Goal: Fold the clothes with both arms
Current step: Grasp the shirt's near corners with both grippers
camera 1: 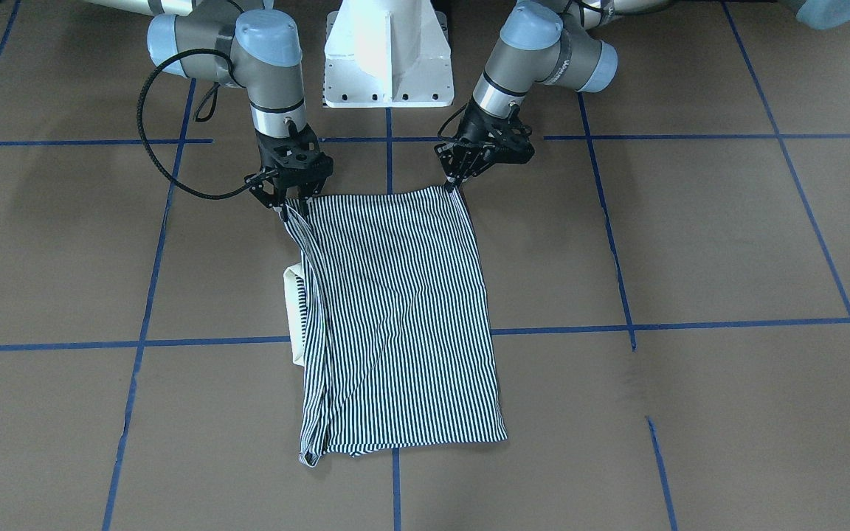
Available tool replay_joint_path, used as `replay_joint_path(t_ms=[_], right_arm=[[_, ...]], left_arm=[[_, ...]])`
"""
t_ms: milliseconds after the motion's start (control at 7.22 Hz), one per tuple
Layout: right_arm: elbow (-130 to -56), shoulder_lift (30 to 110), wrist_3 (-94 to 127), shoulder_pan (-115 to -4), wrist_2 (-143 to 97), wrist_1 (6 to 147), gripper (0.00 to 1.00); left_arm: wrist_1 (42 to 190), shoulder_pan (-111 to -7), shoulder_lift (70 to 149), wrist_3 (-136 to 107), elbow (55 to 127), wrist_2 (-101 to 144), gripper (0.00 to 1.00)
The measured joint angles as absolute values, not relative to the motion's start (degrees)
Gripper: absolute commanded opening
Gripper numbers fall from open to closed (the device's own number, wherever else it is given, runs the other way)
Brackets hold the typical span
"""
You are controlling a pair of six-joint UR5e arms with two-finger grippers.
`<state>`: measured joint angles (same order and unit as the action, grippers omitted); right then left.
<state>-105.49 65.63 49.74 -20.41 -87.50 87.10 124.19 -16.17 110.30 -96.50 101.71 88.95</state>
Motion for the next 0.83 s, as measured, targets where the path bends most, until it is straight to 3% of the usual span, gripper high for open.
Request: replay_joint_path(t_ms=[831], right_arm=[[-105.51,65.74,50.26,-19.83,-87.45,87.1,0.25]], left_arm=[[124.19,-16.17,110.3,-96.42,101.84,89.03,0.0]])
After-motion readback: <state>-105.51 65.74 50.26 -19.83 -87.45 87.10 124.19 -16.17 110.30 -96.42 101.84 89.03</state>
